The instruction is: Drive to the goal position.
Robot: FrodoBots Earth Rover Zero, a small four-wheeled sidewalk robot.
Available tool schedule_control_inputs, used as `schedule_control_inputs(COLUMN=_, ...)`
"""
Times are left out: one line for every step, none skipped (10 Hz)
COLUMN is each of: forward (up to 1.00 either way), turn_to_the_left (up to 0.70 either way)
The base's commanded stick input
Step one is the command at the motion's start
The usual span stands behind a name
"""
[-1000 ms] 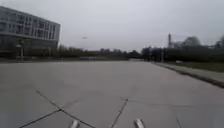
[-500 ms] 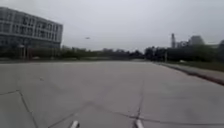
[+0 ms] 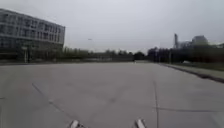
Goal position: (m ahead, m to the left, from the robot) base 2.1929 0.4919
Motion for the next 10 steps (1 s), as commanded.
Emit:
schedule_control_inputs(forward=1.0, turn_to_the_left=0.02)
schedule_control_inputs(forward=1.0, turn_to_the_left=0.02)
schedule_control_inputs(forward=1.0, turn_to_the_left=0.02)
schedule_control_inputs(forward=1.0, turn_to_the_left=-0.38)
schedule_control_inputs(forward=1.0, turn_to_the_left=-0.38)
schedule_control_inputs(forward=1.0, turn_to_the_left=-0.38)
schedule_control_inputs(forward=1.0, turn_to_the_left=-0.38)
schedule_control_inputs(forward=1.0, turn_to_the_left=-0.38)
schedule_control_inputs(forward=1.0, turn_to_the_left=-0.38)
schedule_control_inputs(forward=1.0, turn_to_the_left=-0.38)
